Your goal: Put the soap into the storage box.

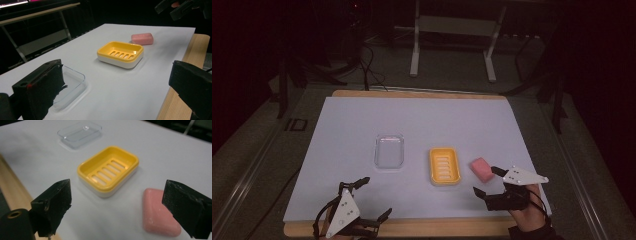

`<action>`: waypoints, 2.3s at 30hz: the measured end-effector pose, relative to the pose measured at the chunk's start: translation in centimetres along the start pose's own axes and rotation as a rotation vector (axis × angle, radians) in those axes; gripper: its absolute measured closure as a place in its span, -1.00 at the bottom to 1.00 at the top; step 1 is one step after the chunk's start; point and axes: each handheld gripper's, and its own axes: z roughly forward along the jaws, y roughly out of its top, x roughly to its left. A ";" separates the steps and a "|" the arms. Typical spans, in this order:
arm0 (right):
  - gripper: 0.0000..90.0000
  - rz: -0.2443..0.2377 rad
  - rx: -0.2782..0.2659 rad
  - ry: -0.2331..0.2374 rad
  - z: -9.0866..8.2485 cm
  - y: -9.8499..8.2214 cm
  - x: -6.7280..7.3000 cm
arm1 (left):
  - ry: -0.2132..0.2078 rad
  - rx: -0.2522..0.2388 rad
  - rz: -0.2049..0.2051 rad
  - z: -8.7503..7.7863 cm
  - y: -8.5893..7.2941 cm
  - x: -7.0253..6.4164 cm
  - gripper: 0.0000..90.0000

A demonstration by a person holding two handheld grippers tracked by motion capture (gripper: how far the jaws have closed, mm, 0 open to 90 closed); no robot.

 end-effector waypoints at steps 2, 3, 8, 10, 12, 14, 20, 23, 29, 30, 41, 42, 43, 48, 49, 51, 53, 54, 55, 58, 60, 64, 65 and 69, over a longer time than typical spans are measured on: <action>-0.80 0.007 0.062 0.011 0.0 0.2 -0.2 | 0.000 -0.001 0.001 0.0 0.0 0.0 -0.99; -0.80 0.005 0.101 0.023 0.1 0.2 -0.3 | 0.000 -0.002 0.001 0.0 0.0 0.0 -0.99; -0.80 0.027 0.276 0.045 0.7 0.0 -0.9 | 0.002 0.000 0.000 0.0 0.0 0.0 -0.99; -0.80 0.027 0.324 0.052 0.8 0.0 -1.0 | 0.003 0.002 0.001 0.0 0.0 0.0 -0.99; -0.80 0.025 0.380 0.068 1.0 -0.1 -1.1 | 0.003 0.003 0.002 0.0 0.0 0.0 -0.99; -0.80 0.022 0.439 0.069 1.3 -0.1 -1.2 | 0.004 0.004 0.004 0.0 0.0 0.0 -0.99; -0.80 0.075 0.607 0.087 2.0 -0.3 -1.9 | 0.006 0.004 0.002 0.0 0.0 0.0 -0.99; -0.80 0.091 0.666 0.086 2.1 -0.3 -2.3 | 0.006 0.002 0.000 0.0 0.0 0.0 -0.99; -0.80 0.125 0.782 0.067 2.4 -0.3 -2.8 | 0.006 0.004 0.003 0.0 0.0 0.0 -0.99; -0.80 0.136 0.803 0.052 2.5 -0.3 -2.9 | 0.007 0.004 0.004 0.0 0.0 0.0 -0.99; -0.80 0.289 0.980 -0.028 3.2 0.5 -4.4 | 0.008 0.006 0.007 0.0 0.0 0.0 -0.99; -0.80 0.307 1.005 -0.033 3.3 0.6 -4.6 | 0.008 0.008 0.007 0.0 0.0 0.0 -0.99; -0.80 0.316 1.027 -0.039 3.4 0.6 -4.8 | 0.008 0.008 0.008 0.0 0.0 0.0 -0.99; -0.81 0.321 1.087 -0.051 4.0 0.6 -5.6 | 0.005 0.010 0.009 0.0 0.0 0.0 -0.99; -0.81 0.318 1.090 -0.054 4.1 0.6 -5.7 | 0.005 0.010 0.009 0.0 0.0 0.0 -0.99; -0.81 0.321 1.102 -0.050 4.4 0.7 -6.0 | 0.005 0.008 0.008 0.0 0.0 0.0 -0.99; -0.81 0.314 1.098 -0.050 4.6 1.0 -6.3 | 0.002 0.008 0.003 0.0 0.0 0.0 -0.99; -0.81 0.306 1.092 -0.043 4.7 1.1 -6.4 | 0.002 0.008 0.005 0.0 0.0 0.0 -0.99; -0.80 0.309 1.086 -0.037 4.8 1.3 -6.5 | 0.002 0.007 0.003 0.0 0.0 0.0 -0.99; -0.80 0.309 1.075 -0.022 5.2 1.7 -6.9 | 0.002 0.005 0.002 0.0 0.0 0.0 -0.99; -0.81 0.312 1.079 -0.020 5.5 1.9 -7.1 | 0.002 0.005 0.002 0.0 0.0 0.0 -0.99; -0.81 0.309 1.072 -0.020 6.0 2.3 -7.4 | 0.003 0.004 0.002 0.0 0.0 0.0 -0.99; -0.81 0.307 1.069 -0.016 6.1 2.4 -7.5 | 0.002 0.004 0.001 -0.1 0.0 0.0 -0.99; -0.80 0.293 1.051 -0.018 6.6 3.0 -7.7 | 0.004 0.004 0.000 -0.1 0.0 0.1 -0.99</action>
